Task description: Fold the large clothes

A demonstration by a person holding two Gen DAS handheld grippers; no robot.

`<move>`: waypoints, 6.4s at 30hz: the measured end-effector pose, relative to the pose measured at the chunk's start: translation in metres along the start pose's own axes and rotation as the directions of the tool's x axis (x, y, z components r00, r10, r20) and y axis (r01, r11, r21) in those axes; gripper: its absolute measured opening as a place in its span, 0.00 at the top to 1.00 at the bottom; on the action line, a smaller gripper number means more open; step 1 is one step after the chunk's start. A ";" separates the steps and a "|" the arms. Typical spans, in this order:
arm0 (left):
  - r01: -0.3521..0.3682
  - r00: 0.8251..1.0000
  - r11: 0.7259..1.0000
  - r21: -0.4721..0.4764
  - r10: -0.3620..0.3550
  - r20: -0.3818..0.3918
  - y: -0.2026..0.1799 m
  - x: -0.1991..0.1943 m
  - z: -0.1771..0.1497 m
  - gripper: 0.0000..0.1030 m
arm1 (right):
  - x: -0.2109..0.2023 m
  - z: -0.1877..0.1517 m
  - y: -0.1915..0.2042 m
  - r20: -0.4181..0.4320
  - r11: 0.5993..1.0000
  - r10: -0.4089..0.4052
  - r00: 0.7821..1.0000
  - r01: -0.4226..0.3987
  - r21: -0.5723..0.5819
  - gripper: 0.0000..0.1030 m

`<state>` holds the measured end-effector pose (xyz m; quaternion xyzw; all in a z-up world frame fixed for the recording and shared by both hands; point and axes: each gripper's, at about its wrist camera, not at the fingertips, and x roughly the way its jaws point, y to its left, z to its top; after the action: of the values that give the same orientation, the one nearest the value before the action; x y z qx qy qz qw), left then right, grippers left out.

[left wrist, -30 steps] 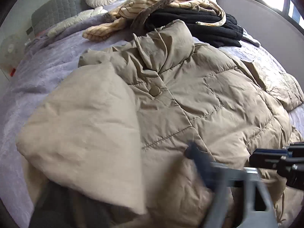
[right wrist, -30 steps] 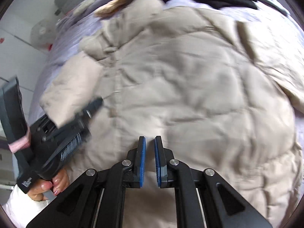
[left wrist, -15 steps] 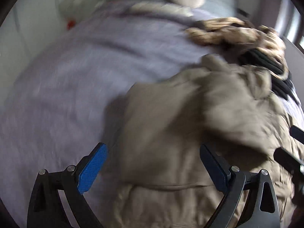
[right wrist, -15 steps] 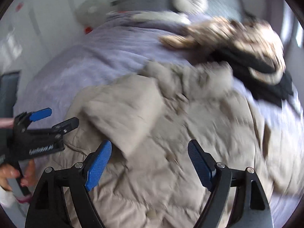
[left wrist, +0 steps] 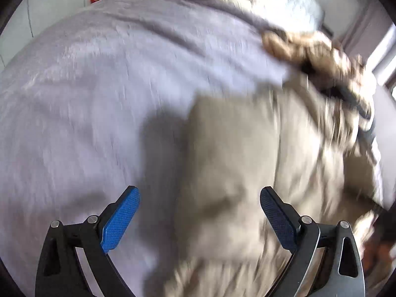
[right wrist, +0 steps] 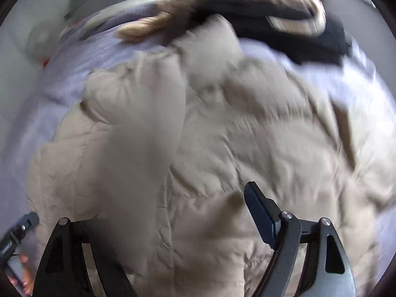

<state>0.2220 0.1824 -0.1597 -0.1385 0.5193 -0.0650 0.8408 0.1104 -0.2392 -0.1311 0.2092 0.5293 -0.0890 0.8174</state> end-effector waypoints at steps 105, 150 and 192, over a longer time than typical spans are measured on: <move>-0.067 0.973 0.901 0.428 0.154 -0.172 -0.302 -0.016 -0.144 0.01 | -0.157 -0.082 -0.293 0.135 0.907 0.119 0.984 -0.163 0.388 0.00; -0.183 0.981 0.951 0.248 0.193 -0.016 -0.221 -0.050 -0.070 0.01 | -0.152 0.114 -0.104 0.273 0.886 0.462 0.844 -0.449 -0.111 0.92; 0.255 0.960 0.962 -0.097 -0.264 -0.094 -0.078 -0.033 -0.020 0.08 | -0.017 -0.008 0.126 -0.055 0.818 0.175 0.983 -0.176 -0.548 0.66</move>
<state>0.1922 0.1133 -0.1165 -0.2370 0.5427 -0.1598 0.7897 0.1427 -0.1241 -0.0877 0.0132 0.5121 0.1428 0.8469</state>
